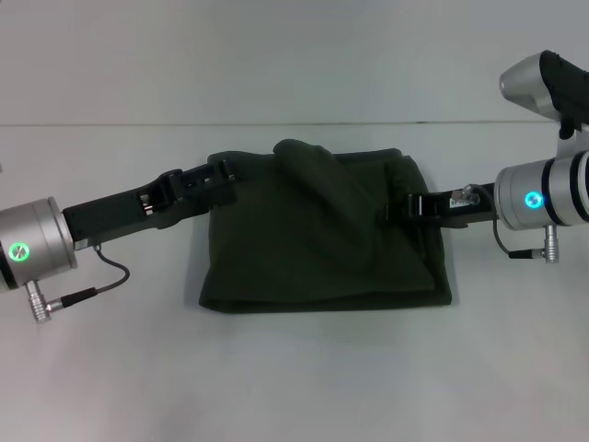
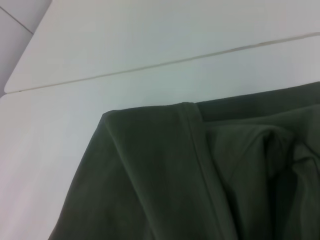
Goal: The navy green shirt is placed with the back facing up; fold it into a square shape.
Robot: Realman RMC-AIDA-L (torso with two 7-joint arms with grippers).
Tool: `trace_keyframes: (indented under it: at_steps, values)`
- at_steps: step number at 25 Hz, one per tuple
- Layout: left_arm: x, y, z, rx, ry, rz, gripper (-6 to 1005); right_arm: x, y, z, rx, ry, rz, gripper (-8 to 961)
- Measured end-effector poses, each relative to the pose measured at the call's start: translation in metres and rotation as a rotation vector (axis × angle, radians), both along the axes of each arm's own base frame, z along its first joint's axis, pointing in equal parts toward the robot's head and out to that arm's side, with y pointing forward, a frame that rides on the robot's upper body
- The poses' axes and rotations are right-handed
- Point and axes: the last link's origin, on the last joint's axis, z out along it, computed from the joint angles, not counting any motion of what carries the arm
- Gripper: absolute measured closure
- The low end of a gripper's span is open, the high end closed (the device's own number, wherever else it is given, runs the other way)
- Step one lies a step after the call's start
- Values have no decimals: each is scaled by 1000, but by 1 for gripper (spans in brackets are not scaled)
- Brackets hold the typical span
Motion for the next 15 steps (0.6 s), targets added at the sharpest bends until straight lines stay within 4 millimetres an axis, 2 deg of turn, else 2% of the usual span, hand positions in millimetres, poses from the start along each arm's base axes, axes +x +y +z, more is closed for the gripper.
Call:
trace_keyframes:
  at_steps: [8, 15]
  values:
    - [0, 0, 0, 3, -5, 2, 49, 0, 1, -1, 9, -15, 6, 652]
    - [0, 1, 1, 7, -5, 5, 50, 0, 2, -1, 14, -16, 12, 863]
